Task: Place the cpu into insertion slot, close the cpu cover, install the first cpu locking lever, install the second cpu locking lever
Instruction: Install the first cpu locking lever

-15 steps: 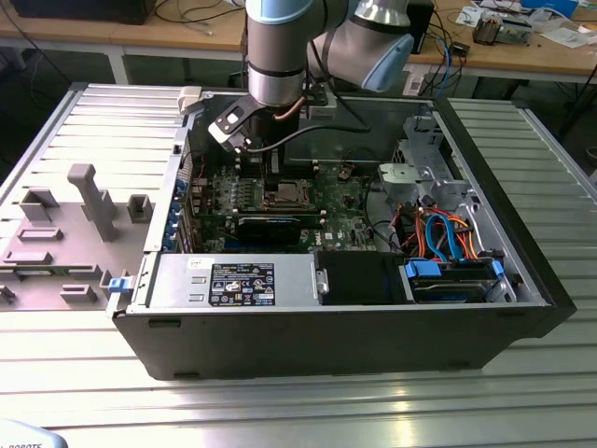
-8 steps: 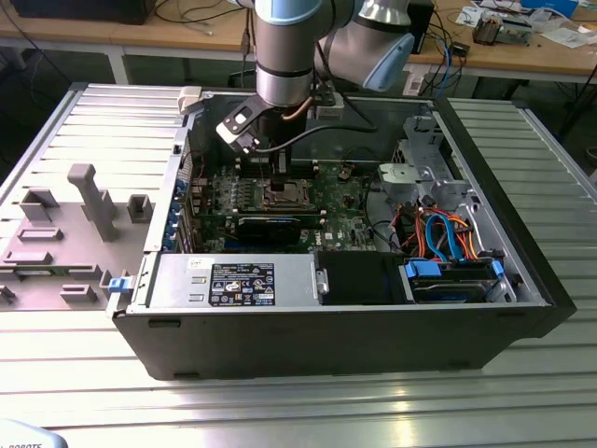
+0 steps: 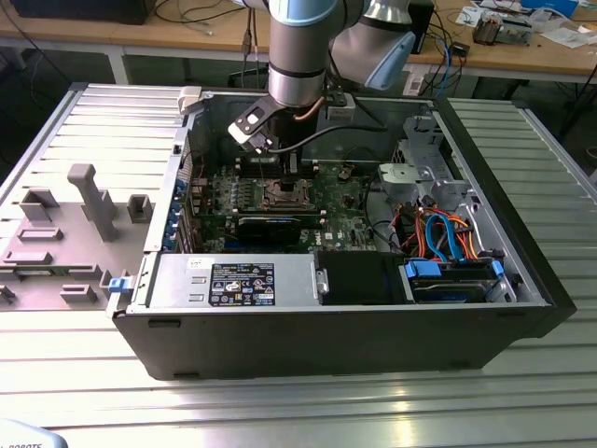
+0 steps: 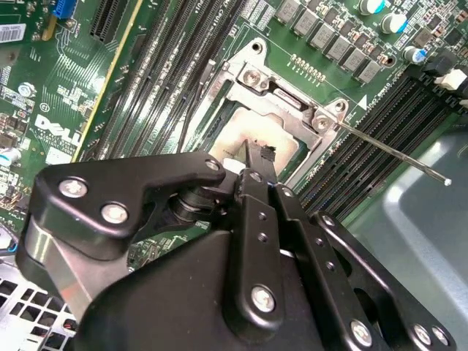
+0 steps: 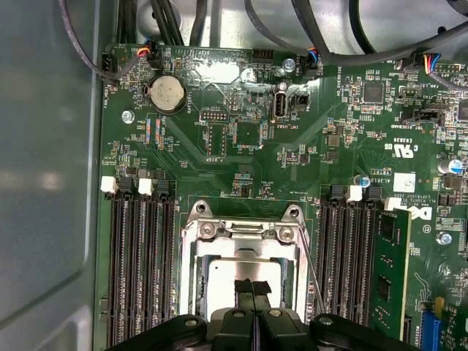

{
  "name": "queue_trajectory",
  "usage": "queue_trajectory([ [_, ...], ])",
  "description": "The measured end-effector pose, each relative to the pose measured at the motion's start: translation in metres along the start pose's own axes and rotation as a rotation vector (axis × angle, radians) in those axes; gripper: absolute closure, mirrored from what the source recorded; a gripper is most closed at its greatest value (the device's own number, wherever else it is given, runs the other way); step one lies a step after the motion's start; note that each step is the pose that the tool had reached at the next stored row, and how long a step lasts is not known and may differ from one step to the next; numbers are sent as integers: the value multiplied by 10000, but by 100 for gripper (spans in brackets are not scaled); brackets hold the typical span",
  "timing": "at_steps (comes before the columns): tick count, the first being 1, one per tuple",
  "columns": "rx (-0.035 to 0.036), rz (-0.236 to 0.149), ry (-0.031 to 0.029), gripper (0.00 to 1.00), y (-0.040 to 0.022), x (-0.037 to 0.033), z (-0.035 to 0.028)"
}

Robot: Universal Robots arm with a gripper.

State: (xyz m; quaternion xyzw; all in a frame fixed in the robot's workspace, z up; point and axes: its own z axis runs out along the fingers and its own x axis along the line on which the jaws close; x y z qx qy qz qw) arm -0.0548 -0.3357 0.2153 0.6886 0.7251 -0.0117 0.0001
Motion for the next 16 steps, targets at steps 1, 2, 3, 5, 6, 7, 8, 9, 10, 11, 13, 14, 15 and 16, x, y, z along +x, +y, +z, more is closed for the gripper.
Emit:
queue_trajectory([
  [1, -1, 0, 0, 89, 0, 0, 0],
  [2, 0, 0, -1, 89, 0, 0, 0],
  [3, 0, -1, -1, 89, 0, 0, 0],
  [5, 0, 0, -3, 89, 0, 0, 0],
  [6, 1, 0, -6, 89, 0, 0, -2],
  [7, 1, 0, -7, 89, 0, 1, -5],
  [8, -2, 0, -3, 89, 1, 1, -8],
  [9, 1, 0, -7, 89, 0, 0, -16],
  [10, 0, 0, -6, 89, 0, 0, -25],
  [11, 0, 0, -5, 89, 0, 0, -35],
  [13, 0, 0, -6, 89, -2, -2, -101],
  [14, 0, 1, -5, 89, -2, -2, -111],
  [15, -1, 0, -7, 89, -2, -2, -111],
  [16, 1, -1, -16, 89, -1, -2, -112],
])
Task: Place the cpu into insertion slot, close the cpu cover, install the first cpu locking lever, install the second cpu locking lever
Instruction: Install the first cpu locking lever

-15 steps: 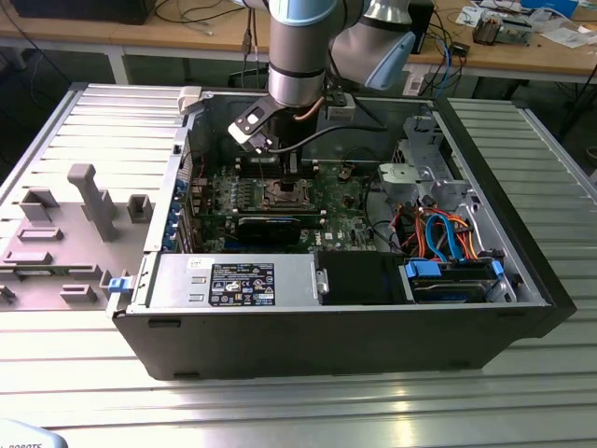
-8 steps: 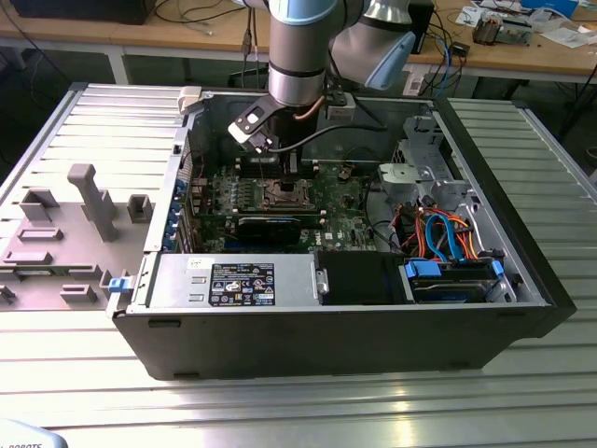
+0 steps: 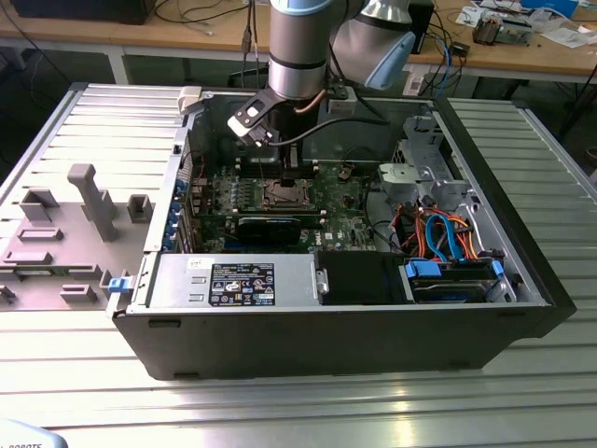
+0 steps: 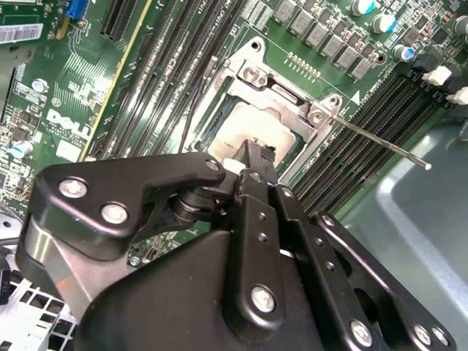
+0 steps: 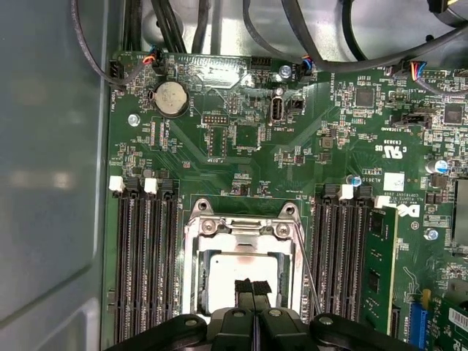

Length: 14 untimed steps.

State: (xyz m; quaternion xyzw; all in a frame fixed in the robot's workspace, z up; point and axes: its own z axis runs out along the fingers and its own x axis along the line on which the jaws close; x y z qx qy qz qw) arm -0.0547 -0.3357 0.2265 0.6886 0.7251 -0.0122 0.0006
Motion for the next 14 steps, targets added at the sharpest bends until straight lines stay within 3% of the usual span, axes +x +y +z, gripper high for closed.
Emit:
queue_trajectory([
  [6, -4, 1, -22, 89, 0, 0, 0],
  [14, -6, 2, -61, 89, -1, 2, -137],
])
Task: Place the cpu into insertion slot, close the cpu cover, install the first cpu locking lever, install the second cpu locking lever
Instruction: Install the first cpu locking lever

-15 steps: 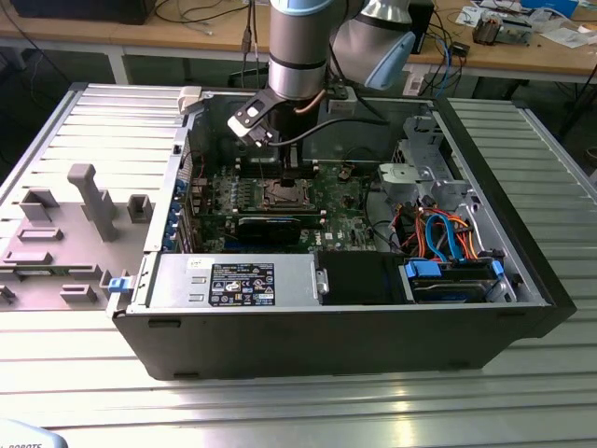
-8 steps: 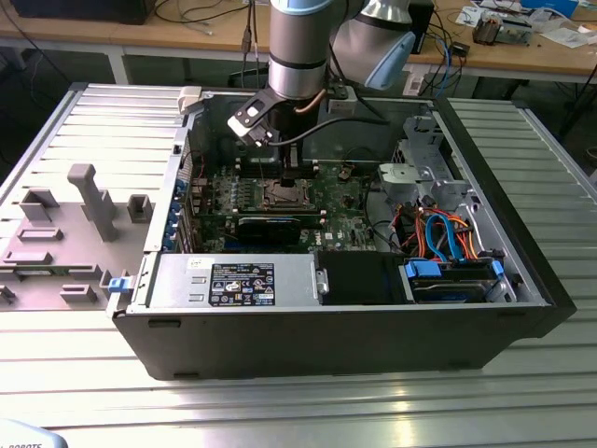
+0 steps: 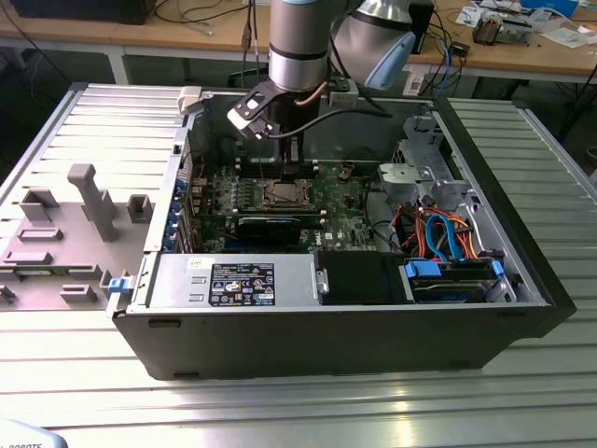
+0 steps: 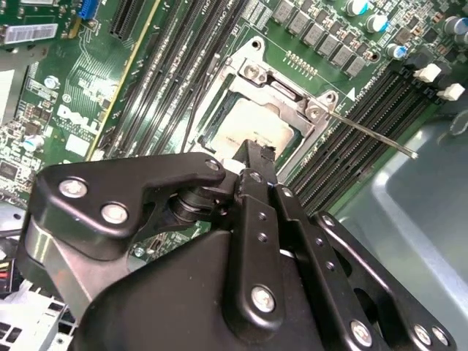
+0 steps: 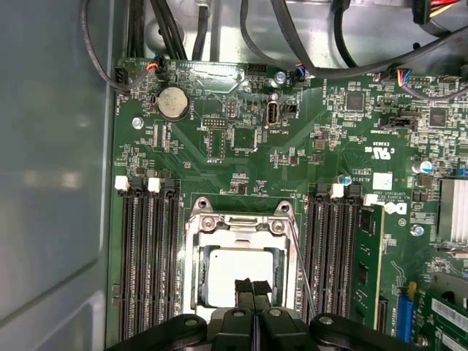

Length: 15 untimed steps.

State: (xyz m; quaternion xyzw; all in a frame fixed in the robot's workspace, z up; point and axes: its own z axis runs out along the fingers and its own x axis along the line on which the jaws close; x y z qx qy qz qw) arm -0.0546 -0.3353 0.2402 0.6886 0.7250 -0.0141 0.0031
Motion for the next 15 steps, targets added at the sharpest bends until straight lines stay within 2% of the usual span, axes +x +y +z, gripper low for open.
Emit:
queue_trajectory([
  [1, -1, 0, -11, 89, 0, -1, -20],
  [15, -13, 1, -13, 89, -1, -3, -21],
])
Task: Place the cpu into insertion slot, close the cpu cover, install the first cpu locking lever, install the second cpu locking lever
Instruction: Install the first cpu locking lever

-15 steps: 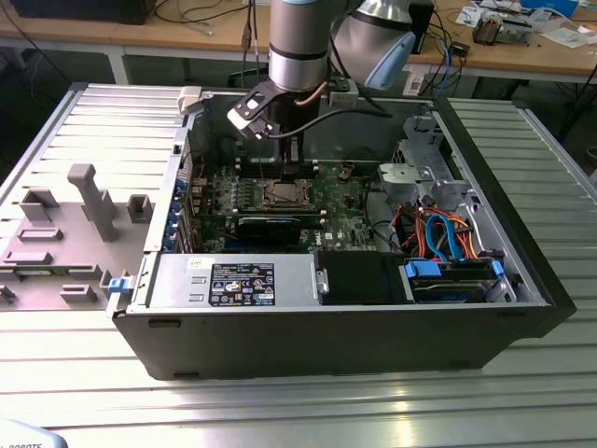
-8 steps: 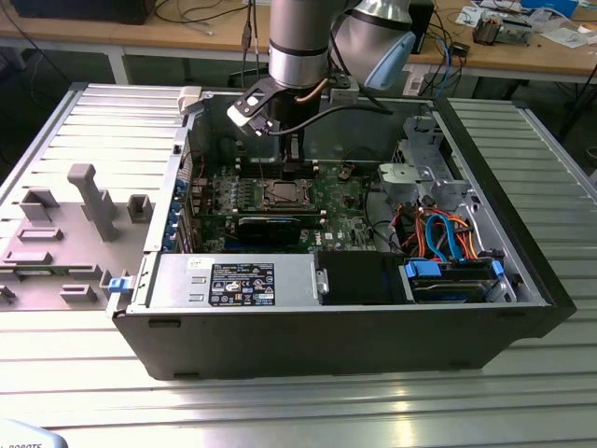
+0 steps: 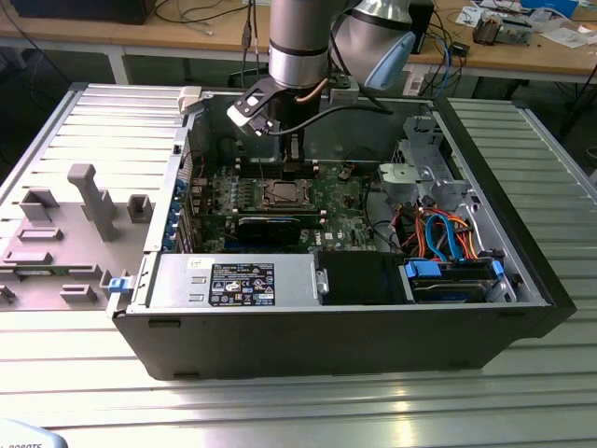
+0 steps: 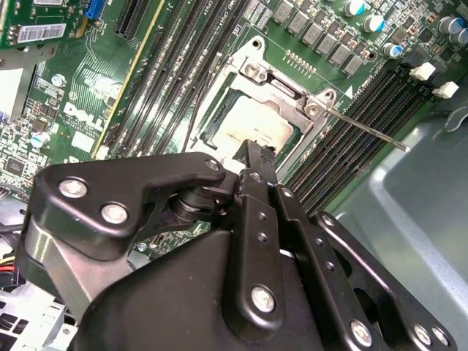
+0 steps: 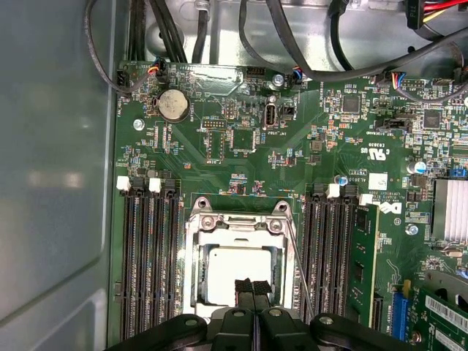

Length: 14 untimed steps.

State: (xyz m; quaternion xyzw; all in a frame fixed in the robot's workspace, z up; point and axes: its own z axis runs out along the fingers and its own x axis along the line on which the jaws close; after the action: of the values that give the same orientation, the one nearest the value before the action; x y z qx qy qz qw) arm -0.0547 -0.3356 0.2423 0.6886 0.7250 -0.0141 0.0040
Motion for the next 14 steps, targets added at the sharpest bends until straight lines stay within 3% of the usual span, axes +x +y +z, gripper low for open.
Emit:
queue_trajectory([
  [4, -3, -115, -1, 89, 0, -1, 0],
  [9, -29, -1111, -14, 89, 0, -1, 0],
  [12, -30, -1211, -29, 89, 9, -3, -3],
  [14, -30, -1215, -28, 89, 10, -3, -44],
])
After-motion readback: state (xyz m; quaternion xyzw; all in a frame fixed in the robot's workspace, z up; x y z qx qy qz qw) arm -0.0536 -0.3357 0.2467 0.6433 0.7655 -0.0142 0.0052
